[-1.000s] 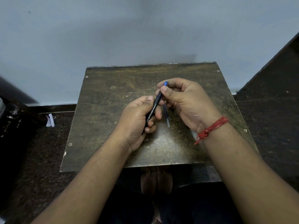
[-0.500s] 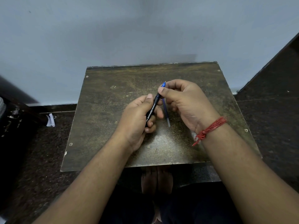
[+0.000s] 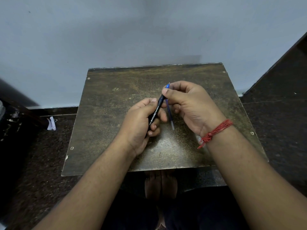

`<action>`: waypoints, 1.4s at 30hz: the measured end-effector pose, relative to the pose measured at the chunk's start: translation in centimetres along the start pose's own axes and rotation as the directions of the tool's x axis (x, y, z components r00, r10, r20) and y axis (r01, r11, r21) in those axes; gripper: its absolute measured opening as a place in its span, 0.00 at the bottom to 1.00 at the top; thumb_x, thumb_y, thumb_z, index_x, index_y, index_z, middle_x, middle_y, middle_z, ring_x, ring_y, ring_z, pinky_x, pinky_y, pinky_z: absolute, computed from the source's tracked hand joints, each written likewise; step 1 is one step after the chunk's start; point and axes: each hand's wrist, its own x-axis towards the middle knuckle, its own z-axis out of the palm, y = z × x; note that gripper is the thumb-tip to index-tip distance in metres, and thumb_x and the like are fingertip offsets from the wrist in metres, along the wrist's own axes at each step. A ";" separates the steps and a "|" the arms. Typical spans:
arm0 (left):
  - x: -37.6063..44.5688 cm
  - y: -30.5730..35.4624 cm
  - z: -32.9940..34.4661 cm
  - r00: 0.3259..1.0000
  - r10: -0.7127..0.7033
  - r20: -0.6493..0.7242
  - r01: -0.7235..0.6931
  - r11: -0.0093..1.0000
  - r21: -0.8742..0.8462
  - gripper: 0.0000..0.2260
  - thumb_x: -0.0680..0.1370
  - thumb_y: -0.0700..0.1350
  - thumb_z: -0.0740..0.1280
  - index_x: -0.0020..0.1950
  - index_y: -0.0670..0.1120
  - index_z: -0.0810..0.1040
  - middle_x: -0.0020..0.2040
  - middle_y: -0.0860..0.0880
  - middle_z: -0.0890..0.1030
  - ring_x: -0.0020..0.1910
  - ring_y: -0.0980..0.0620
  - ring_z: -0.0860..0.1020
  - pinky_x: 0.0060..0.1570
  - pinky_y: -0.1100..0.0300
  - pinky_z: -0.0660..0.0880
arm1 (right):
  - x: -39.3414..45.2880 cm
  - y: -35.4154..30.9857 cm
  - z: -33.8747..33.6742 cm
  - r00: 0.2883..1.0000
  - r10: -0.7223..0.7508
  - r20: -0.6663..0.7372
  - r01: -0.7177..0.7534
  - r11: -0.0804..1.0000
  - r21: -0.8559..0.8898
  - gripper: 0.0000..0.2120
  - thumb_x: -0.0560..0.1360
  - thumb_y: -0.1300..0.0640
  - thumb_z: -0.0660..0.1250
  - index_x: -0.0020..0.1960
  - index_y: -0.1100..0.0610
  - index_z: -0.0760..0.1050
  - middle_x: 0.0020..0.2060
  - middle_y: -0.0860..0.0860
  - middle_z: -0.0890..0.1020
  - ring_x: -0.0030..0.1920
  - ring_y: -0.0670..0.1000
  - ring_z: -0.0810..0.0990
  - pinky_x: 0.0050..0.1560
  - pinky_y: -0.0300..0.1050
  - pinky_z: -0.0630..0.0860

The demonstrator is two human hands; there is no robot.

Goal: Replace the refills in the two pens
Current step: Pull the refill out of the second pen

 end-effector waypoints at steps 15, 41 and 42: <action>-0.1 0.0 0.0 1.000 0.000 0.002 0.000 1.000 0.010 0.10 0.84 0.43 0.57 0.50 0.41 0.76 0.29 0.47 0.76 0.21 0.58 0.62 0.19 0.67 0.56 | 0.1 0.0 0.0 1.000 -0.010 -0.024 0.009 0.999 -0.040 0.02 0.74 0.60 0.73 0.45 0.55 0.81 0.41 0.55 0.82 0.42 0.54 0.77 0.30 0.38 0.68; 0.0 0.0 0.0 1.000 0.006 0.007 -0.006 1.000 0.021 0.10 0.84 0.43 0.58 0.49 0.41 0.76 0.30 0.47 0.75 0.21 0.57 0.62 0.19 0.67 0.56 | -0.2 -0.4 0.1 0.996 0.082 -0.039 -0.077 0.990 0.120 0.04 0.75 0.63 0.72 0.46 0.58 0.77 0.45 0.64 0.77 0.33 0.51 0.71 0.25 0.37 0.64; 0.0 0.0 0.0 1.000 0.005 0.008 -0.005 1.000 0.022 0.10 0.84 0.43 0.58 0.49 0.41 0.76 0.30 0.47 0.75 0.21 0.57 0.62 0.19 0.67 0.57 | -0.2 -0.4 0.1 0.996 0.079 -0.041 -0.074 0.992 0.105 0.05 0.74 0.62 0.73 0.45 0.58 0.77 0.44 0.64 0.76 0.32 0.51 0.71 0.24 0.37 0.63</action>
